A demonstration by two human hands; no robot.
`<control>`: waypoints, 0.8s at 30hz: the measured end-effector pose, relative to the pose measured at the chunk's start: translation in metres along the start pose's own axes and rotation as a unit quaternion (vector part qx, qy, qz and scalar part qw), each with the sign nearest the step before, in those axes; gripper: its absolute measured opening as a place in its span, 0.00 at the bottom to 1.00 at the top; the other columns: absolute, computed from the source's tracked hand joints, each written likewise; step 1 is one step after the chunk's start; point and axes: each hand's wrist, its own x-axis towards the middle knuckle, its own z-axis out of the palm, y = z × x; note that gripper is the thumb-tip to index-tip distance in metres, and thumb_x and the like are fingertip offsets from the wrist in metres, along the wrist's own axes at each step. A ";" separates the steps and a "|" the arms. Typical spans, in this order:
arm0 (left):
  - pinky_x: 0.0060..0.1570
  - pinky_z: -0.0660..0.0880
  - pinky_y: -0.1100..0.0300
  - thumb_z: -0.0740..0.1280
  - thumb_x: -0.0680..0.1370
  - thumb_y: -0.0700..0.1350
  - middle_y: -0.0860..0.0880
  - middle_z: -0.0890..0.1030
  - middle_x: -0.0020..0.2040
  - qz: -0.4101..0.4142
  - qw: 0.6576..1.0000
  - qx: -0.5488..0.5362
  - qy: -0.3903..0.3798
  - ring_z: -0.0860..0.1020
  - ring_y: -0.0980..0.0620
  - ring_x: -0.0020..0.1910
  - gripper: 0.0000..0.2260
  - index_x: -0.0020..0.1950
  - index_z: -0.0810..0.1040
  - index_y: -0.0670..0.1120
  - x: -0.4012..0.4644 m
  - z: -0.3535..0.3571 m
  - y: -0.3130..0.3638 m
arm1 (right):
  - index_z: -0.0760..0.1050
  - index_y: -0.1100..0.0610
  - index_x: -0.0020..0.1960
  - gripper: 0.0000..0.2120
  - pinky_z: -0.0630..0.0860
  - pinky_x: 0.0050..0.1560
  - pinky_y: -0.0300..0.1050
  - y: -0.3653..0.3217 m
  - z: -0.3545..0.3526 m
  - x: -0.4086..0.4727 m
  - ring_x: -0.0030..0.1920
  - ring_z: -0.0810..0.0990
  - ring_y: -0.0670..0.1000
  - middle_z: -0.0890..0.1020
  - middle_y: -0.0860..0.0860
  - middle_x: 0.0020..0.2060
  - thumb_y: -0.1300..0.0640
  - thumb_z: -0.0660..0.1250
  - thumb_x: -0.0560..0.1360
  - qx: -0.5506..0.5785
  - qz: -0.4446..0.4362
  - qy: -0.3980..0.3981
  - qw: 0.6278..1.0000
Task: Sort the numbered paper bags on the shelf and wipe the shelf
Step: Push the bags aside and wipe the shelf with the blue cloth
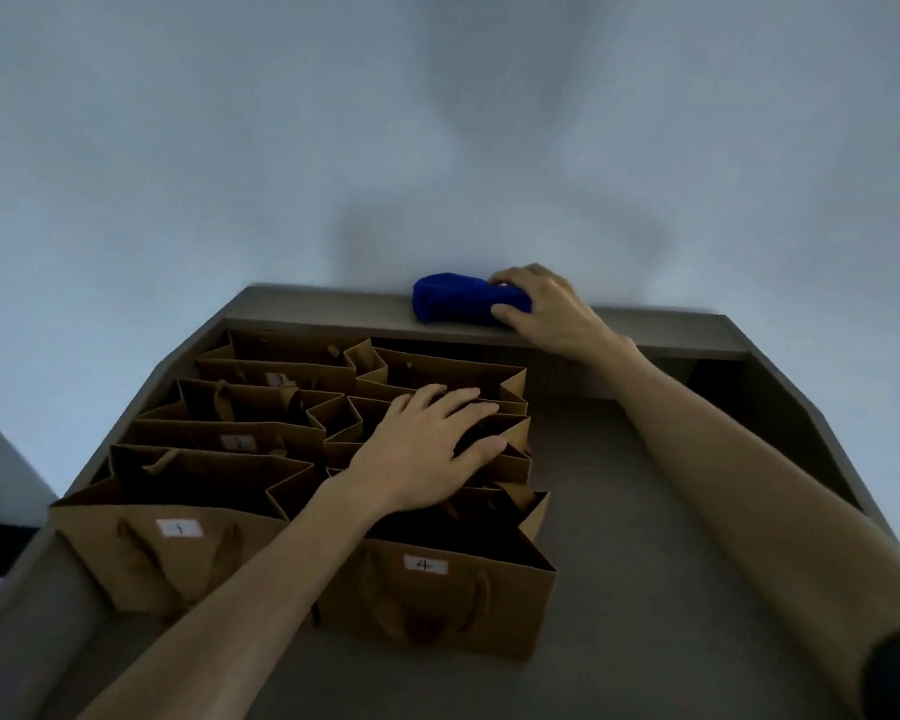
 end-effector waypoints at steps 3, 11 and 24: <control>0.74 0.47 0.47 0.48 0.80 0.64 0.57 0.55 0.78 -0.006 1.000 0.001 -0.001 0.50 0.51 0.78 0.24 0.76 0.56 0.61 -0.002 0.000 0.001 | 0.60 0.44 0.74 0.26 0.65 0.68 0.64 -0.005 0.013 0.033 0.69 0.66 0.60 0.67 0.55 0.72 0.42 0.61 0.78 -0.095 -0.011 -0.067 0.993; 0.74 0.48 0.50 0.49 0.81 0.63 0.57 0.57 0.78 -0.011 1.000 -0.002 0.017 0.51 0.51 0.77 0.23 0.76 0.57 0.61 -0.006 0.001 0.002 | 0.54 0.40 0.76 0.26 0.63 0.66 0.64 -0.001 0.055 0.048 0.67 0.70 0.64 0.69 0.57 0.71 0.37 0.52 0.80 -0.219 -0.001 -0.035 0.975; 0.69 0.62 0.41 0.54 0.80 0.62 0.54 0.70 0.71 0.013 0.998 0.002 0.054 0.67 0.48 0.70 0.22 0.71 0.66 0.57 0.009 -0.010 0.009 | 0.63 0.43 0.69 0.19 0.73 0.55 0.58 0.002 0.005 -0.048 0.58 0.76 0.58 0.76 0.55 0.60 0.49 0.62 0.79 -0.083 0.039 0.033 0.995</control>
